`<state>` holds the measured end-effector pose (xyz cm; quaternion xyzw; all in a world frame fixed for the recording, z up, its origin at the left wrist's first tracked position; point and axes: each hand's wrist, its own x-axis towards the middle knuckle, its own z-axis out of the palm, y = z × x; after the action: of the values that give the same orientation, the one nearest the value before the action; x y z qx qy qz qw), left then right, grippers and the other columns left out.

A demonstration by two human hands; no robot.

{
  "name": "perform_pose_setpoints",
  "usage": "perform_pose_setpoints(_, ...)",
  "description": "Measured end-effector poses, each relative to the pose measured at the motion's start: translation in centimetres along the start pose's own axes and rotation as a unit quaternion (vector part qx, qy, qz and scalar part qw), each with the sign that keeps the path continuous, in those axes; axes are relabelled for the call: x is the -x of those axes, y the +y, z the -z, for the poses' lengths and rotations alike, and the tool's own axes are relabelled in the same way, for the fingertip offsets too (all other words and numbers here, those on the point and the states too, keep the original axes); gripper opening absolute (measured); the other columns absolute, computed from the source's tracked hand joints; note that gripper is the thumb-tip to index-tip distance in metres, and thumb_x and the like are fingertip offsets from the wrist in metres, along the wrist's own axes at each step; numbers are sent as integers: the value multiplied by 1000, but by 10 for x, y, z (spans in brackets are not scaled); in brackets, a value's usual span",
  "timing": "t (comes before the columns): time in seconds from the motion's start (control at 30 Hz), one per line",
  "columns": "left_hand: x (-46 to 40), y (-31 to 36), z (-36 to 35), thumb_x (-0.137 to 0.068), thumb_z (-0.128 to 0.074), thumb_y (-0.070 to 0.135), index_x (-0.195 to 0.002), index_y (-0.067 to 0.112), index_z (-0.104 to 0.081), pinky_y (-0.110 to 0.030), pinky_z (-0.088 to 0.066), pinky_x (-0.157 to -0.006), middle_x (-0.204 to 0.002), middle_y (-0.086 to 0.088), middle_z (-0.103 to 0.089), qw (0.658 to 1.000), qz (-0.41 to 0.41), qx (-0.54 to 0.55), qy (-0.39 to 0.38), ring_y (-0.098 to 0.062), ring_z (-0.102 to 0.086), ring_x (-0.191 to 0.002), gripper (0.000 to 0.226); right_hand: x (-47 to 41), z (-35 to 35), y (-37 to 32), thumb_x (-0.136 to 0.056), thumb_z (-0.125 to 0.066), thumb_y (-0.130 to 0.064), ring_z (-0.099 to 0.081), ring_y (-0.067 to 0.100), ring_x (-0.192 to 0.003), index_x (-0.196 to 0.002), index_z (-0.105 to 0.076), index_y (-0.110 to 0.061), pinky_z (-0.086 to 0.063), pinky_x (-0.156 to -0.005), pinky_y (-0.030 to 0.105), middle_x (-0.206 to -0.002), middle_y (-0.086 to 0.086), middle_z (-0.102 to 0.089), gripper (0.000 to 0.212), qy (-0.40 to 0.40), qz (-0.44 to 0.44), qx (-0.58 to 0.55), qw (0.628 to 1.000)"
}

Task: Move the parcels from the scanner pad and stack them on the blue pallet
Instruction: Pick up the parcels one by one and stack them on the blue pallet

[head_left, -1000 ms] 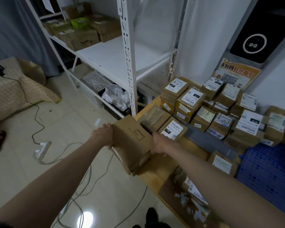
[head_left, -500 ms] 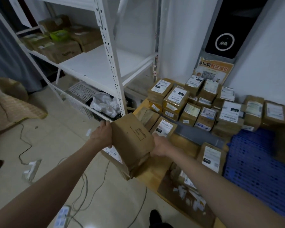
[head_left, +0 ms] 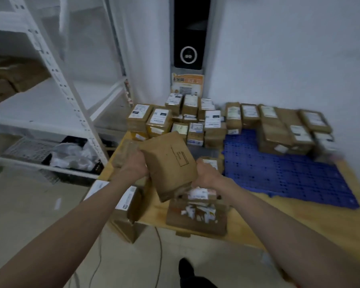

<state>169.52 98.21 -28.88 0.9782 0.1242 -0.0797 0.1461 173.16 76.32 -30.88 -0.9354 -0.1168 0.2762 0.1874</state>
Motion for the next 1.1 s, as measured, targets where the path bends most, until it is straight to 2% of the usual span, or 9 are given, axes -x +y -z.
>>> perform_pose_setpoints(0.13, -4, 46, -8, -81, -72, 23, -96, 13, -62, -35, -52, -81, -101, -8, -68, 999, -45, 6, 7, -26, -63, -95, 20, 30, 11, 42, -85, -73, -17, -58, 27, -108, -147, -20, -7, -54, -83, 36, -127, 15, -52, 82, 43, -42, -37, 998)
perform_pose_setpoints(0.23, -6, 88, -14, -87, -64, 23, -83, 18, -57, -37, -52, -74, -92, -7, -67, 996, -83, 14, 3, -26, -63, -86, 10, 48, 25, 72, -85, -74, -20, -54, 32, -118, -149, -16, -2, -51, -89, 36, -135, 18, -48, 88, 75, -79, -64, 992)
perform_pose_setpoints(0.37, -12, 142, -27, -91, -60, 20, -96, 16, -60, -38, -54, -76, -99, -7, -67, 991, -133, 11, -28, -25, -63, -90, 6, 66, 42, 114, -84, -75, -19, -59, 33, -111, -140, -26, -4, -56, -89, 42, -133, 20, -47, 76, 94, -129, -95, 983)
perform_pose_setpoints(0.47, -18, 179, -47, -91, -60, 16, -114, 13, -58, -38, -54, -83, -111, -8, -64, 983, -162, 25, -80, -26, -61, -100, 22, 74, 52, 146, -84, -75, -20, -64, 33, -102, -140, -26, -5, -59, -80, 41, -131, 20, -48, 76, 98, -153, -125, 975)
perform_pose_setpoints(0.67, -22, 259, -86, -85, -67, 11, -124, 10, -48, -36, -49, -74, -117, -15, -59, 958, -192, 27, -209, -25, -59, -97, 44, 87, 70, 228, -84, -75, -16, -63, 36, -104, -135, -29, -6, -59, -76, 38, -130, 19, -46, 69, 85, -183, -180, 963)
perform_pose_setpoints(0.77, -21, 303, -104, -84, -69, 15, -147, 9, -22, -40, -53, -86, -125, -12, -51, 944, -181, -7, -275, -26, -57, -107, 79, 92, 81, 272, -86, -72, -15, -66, 34, -99, -142, -23, -3, -60, -78, 38, -134, 20, -43, 75, 75, -191, -189, 960)
perform_pose_setpoints(0.93, -12, 372, -132, -84, -73, 27, -148, 5, 26, -23, -48, -69, -133, -12, -52, 922, -162, -26, -351, -23, -59, -103, 120, 100, 96, 344, -87, -71, -15, -62, 35, -104, -138, -25, -3, -57, -66, 33, -130, 21, -46, 69, 68, -210, -176, 959)
perform_pose_setpoints(1.03, -5, 406, -152, -83, -75, 30, -149, 4, 24, -27, -47, -91, -156, -15, -24, 930, -161, -17, -330, -28, -44, -130, 122, 105, 100, 379, -85, -73, -19, -58, 36, -111, -137, -27, -2, -59, -80, 40, -131, 20, -46, 72, 66, -221, -172, 958)
perform_pose_setpoints(1.1, -1, 427, -164, -82, -77, 29, -151, 3, 17, -30, -43, -100, -160, -13, -12, 940, -163, -9, -299, -29, -36, -136, 119, 108, 102, 398, -84, -74, -22, -57, 35, -112, -137, -28, -3, -59, -82, 42, -131, 19, -45, 73, 65, -224, -176, 956)
